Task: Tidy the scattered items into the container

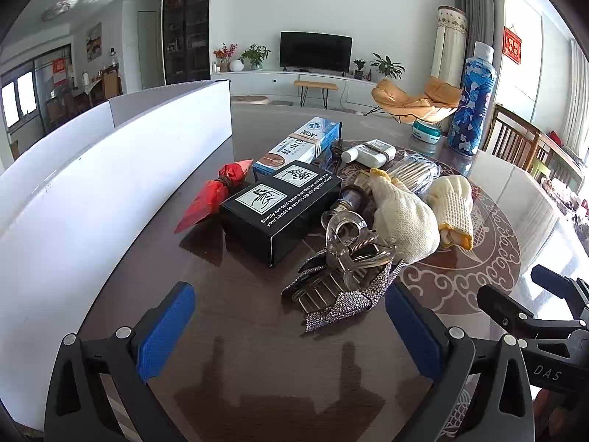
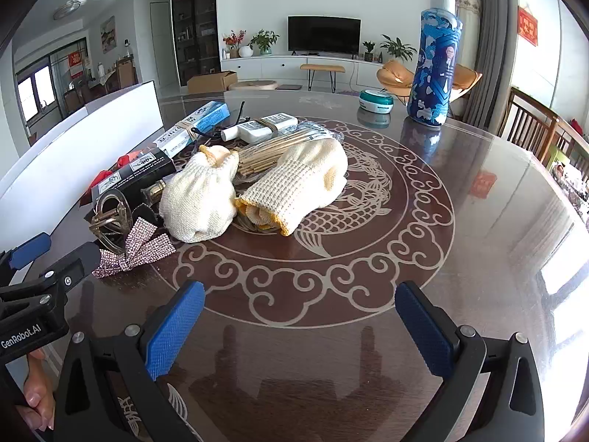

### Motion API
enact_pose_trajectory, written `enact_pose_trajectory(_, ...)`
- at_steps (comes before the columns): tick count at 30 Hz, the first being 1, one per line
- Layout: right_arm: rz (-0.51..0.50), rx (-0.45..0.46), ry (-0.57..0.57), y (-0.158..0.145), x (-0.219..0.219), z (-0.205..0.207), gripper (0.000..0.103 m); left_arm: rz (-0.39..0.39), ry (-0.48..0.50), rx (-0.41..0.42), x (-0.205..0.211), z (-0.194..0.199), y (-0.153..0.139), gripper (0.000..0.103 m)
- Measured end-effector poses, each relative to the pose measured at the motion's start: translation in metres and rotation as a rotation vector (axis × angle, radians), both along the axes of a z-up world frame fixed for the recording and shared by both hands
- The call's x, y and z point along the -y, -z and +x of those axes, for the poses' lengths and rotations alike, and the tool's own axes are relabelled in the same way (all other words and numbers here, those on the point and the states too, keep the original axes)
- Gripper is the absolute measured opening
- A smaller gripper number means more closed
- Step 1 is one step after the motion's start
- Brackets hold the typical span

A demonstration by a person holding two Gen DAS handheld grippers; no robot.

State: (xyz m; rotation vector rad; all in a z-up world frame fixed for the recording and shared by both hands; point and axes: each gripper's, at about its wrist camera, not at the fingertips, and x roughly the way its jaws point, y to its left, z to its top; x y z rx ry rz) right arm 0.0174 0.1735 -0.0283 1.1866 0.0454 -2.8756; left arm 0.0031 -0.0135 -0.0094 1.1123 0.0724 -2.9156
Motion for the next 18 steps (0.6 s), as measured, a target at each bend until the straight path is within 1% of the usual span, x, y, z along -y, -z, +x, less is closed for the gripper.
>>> enact_pose_trajectory(8,-0.001,0.005,-0.001,-0.0006,-0.0009,0.0000,0.103,-0.042,0.022,-0.001,-0.0080,0.0012,0.0000,0.103)
enact_pose_trajectory(18,0.000,0.004,0.010,0.0003,-0.0011,-0.0006,0.103,-0.020,0.027,0.002,-0.0046,0.0004,0.0007,0.103)
